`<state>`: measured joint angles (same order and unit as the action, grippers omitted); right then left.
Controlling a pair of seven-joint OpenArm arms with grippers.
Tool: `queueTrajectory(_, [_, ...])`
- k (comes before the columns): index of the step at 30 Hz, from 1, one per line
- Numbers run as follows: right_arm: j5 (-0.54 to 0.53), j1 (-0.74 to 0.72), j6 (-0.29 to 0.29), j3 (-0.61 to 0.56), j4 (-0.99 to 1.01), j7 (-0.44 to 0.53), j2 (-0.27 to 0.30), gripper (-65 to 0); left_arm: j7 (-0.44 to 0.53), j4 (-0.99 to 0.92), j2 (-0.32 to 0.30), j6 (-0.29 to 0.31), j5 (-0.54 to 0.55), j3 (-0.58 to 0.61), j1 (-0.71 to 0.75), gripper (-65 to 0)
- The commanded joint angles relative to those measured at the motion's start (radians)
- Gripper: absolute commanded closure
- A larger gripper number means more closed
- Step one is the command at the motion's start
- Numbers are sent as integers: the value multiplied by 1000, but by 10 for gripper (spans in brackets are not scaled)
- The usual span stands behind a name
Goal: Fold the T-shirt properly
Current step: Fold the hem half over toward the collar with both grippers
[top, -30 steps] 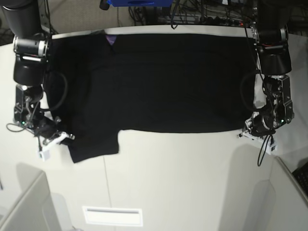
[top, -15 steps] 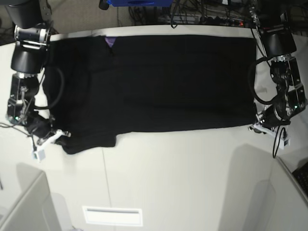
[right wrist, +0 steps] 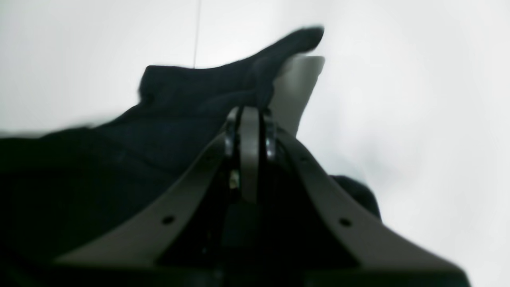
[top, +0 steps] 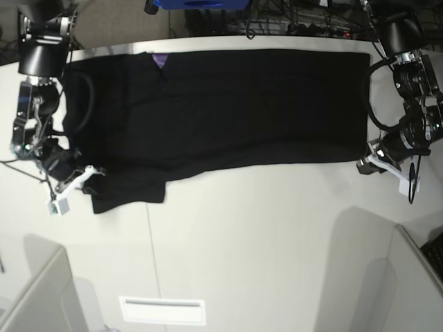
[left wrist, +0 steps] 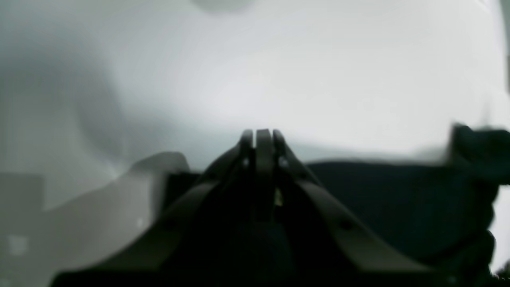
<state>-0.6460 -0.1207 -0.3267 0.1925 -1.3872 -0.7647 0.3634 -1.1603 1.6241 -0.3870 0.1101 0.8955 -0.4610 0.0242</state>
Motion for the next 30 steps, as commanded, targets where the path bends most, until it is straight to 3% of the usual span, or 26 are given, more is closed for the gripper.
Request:
queueTrajectory(1, [-10,0,14,6,-45,17,16,0,9,35,-20,6,26,-6,-2,0])
queueTrajectory(6, [-13,86,38,19,-188,-3,18,0,7,137,-20,6,29,-8,81,0])
queueTrajectory(13, [-13,163,30,207,-324,-175,-27,0,-39,230,-20,6,30,-98,208,0])
queueTrajectory(22, [-13,264,33,216,-413,-269,-48,0,-80,313,-16,12,30,-141,328,0])
queueTrajectory(30, [-13,356,34,218,-439,-270,-51,0,-76,311,-13,12,30,-141,394,0])
